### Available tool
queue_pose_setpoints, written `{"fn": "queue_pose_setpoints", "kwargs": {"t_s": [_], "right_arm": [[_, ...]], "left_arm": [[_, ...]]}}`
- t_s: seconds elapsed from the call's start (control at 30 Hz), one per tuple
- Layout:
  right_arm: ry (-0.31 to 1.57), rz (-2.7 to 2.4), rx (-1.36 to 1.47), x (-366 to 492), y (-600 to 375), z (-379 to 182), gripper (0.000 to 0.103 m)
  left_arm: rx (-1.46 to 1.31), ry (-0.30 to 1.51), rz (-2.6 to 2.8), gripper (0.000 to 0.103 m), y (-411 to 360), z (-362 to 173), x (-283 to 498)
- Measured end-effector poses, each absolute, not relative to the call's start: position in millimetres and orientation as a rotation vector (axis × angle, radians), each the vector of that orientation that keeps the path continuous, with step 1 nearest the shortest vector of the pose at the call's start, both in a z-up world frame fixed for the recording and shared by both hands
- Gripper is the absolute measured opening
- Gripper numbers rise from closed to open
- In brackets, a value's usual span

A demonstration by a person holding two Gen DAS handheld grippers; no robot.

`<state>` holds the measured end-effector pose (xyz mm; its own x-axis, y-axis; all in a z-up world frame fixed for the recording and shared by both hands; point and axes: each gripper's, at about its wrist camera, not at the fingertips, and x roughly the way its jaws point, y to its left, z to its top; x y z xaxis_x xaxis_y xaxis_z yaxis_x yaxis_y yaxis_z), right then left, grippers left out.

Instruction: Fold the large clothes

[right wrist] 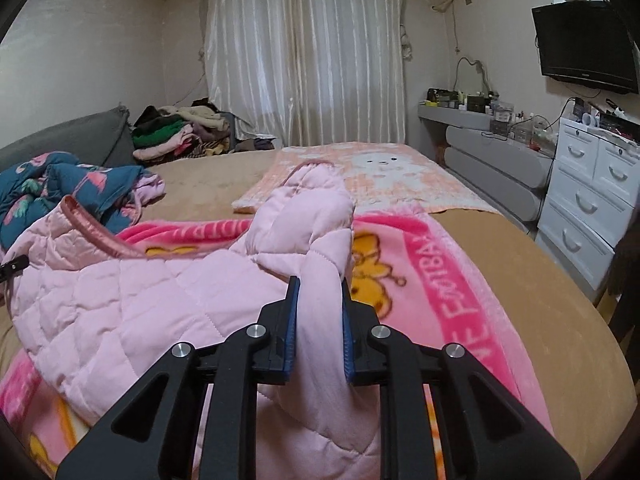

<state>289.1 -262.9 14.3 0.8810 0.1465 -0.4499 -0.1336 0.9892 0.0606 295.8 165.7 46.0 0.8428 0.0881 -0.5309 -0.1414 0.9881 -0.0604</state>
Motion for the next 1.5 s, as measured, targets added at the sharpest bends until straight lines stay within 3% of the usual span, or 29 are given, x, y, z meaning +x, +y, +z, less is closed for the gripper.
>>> {"fn": "queue_pose_setpoints", "kwargs": {"t_s": [0.5, 1.17, 1.23, 1.3, 1.43, 1.5], "right_arm": [[0.580, 0.056, 0.051, 354, -263, -29, 0.016], [0.713, 0.006, 0.037, 364, -262, -86, 0.018], [0.716, -0.001, 0.035, 362, -261, -86, 0.020], [0.713, -0.028, 0.019, 357, -259, -83, 0.031], [0.686, -0.031, -0.019, 346, -257, -77, 0.041], [0.654, -0.029, -0.034, 335, -255, -69, 0.050]], "left_arm": [[-0.121, 0.681, 0.199, 0.012, 181, -1, 358], [-0.119, 0.757, 0.239, 0.016, 179, -36, 376], [-0.125, 0.765, 0.241, 0.017, 180, -38, 377], [-0.148, 0.766, 0.237, 0.018, 183, -36, 374], [-0.171, 0.734, 0.255, 0.029, 189, -23, 363], [-0.156, 0.711, 0.284, 0.033, 191, -14, 355]]}}
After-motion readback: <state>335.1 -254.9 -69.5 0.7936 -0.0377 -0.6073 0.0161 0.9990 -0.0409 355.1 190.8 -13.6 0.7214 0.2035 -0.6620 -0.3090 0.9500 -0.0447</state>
